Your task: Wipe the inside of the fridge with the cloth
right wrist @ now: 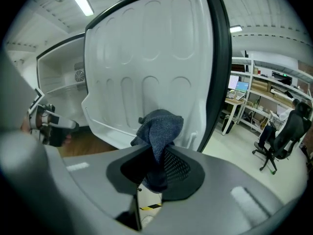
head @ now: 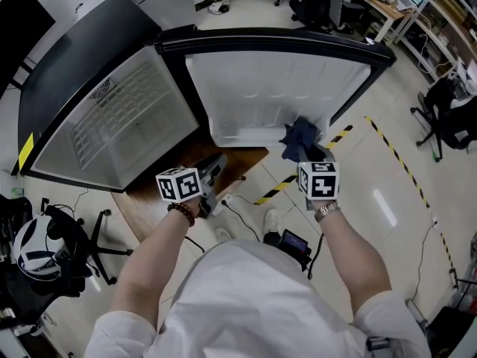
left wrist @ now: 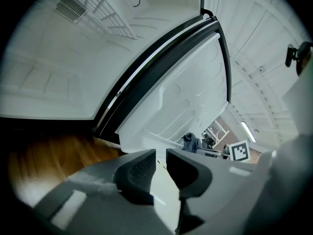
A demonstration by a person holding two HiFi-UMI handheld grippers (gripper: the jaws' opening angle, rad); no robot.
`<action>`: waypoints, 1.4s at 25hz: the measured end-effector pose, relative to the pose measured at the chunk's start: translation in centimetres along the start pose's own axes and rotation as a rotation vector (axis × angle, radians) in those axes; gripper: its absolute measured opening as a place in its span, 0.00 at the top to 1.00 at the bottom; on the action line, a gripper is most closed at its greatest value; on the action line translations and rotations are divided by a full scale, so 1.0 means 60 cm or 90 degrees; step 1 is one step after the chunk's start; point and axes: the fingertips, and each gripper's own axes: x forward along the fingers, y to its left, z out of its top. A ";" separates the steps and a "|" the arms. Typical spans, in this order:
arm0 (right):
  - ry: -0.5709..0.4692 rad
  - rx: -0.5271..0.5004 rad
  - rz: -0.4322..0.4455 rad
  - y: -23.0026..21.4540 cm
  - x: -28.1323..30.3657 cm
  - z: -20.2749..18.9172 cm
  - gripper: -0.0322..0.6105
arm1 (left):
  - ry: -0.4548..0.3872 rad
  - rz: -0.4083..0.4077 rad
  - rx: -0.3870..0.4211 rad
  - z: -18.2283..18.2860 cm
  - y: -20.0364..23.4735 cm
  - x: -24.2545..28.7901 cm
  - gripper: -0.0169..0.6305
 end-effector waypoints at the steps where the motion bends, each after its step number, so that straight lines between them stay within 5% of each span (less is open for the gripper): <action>1: 0.001 0.001 -0.003 -0.007 -0.002 -0.003 0.85 | -0.002 0.000 -0.001 0.001 0.000 0.000 0.86; 12: -0.010 -0.004 -0.014 -0.047 -0.017 -0.007 0.85 | -0.018 0.008 -0.006 0.005 -0.005 0.009 0.87; 19: -0.058 -0.059 0.043 -0.022 -0.043 0.027 0.85 | -0.058 0.020 0.007 0.021 -0.020 0.000 0.87; 26: -0.111 -0.123 0.146 0.028 -0.067 0.080 0.85 | -0.127 0.065 0.028 0.043 -0.047 -0.025 0.88; 35: -0.166 -0.234 0.341 0.161 -0.060 0.141 0.85 | -0.251 0.187 0.059 0.072 -0.057 -0.113 0.90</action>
